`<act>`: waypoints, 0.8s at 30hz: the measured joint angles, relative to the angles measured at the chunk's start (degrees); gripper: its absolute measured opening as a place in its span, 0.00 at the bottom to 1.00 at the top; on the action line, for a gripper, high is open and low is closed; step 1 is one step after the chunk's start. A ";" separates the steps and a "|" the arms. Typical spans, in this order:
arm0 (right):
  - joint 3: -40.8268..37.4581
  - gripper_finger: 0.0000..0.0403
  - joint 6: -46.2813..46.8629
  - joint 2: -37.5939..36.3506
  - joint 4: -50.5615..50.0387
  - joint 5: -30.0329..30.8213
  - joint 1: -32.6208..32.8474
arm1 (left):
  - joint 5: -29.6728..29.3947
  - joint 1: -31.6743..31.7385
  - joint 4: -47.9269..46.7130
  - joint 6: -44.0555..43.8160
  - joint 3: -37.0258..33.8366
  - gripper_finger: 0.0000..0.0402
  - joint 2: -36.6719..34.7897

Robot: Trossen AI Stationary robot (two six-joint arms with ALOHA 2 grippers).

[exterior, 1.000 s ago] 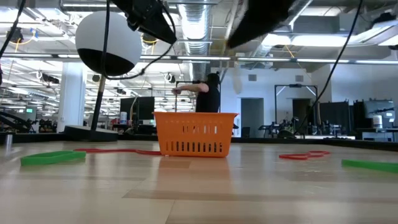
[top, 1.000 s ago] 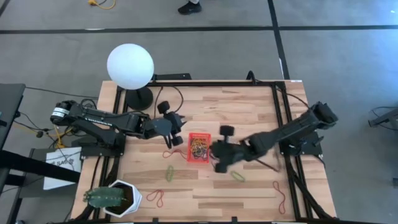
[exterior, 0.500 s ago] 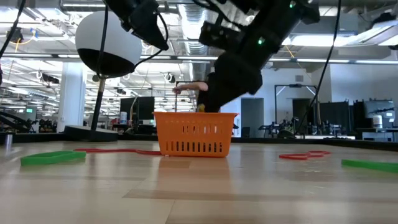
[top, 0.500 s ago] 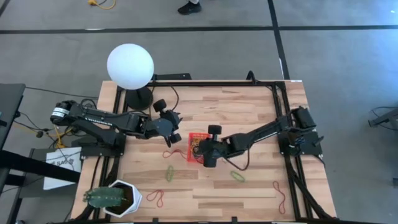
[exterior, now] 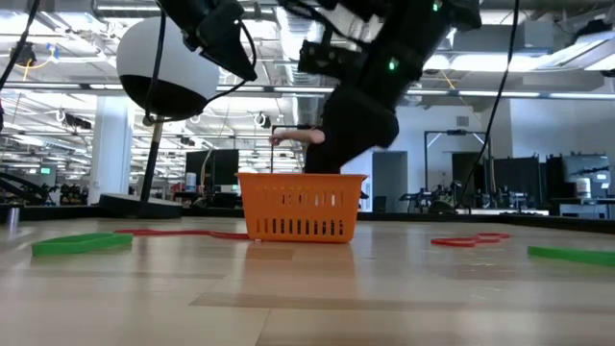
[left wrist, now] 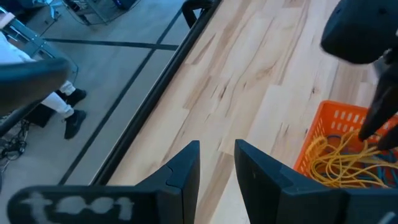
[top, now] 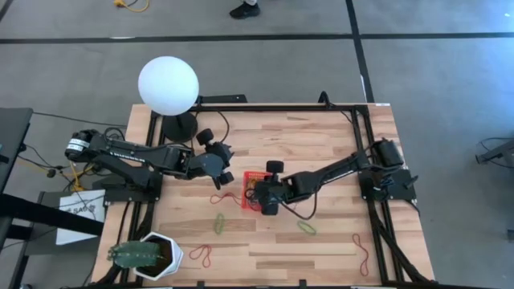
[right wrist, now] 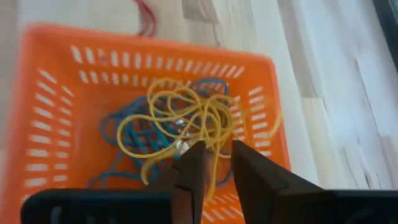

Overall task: Pick and place items into bin
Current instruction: Put the yellow rubber band into the orange bin, then put the right green rubber band into the orange bin

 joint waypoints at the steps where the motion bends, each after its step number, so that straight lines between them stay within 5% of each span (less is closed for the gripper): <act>1: 0.62 0.19 0.03 -0.24 -0.69 -0.06 0.39 | 0.00 -0.02 0.00 0.00 0.00 0.23 0.00; 7: 6.41 0.19 7.09 -0.35 -20.19 -6.33 3.97 | 0.61 -0.02 -0.47 0.00 0.00 0.23 0.00; 17: 10.34 0.18 37.05 -0.35 -62.19 -17.42 14.41 | 2.14 -0.02 -4.02 -1.98 0.00 0.23 -0.14; 24: 8.59 0.18 37.29 -4.19 -59.74 -18.71 23.52 | 12.61 -0.32 -9.11 -1.81 -0.01 0.23 -0.15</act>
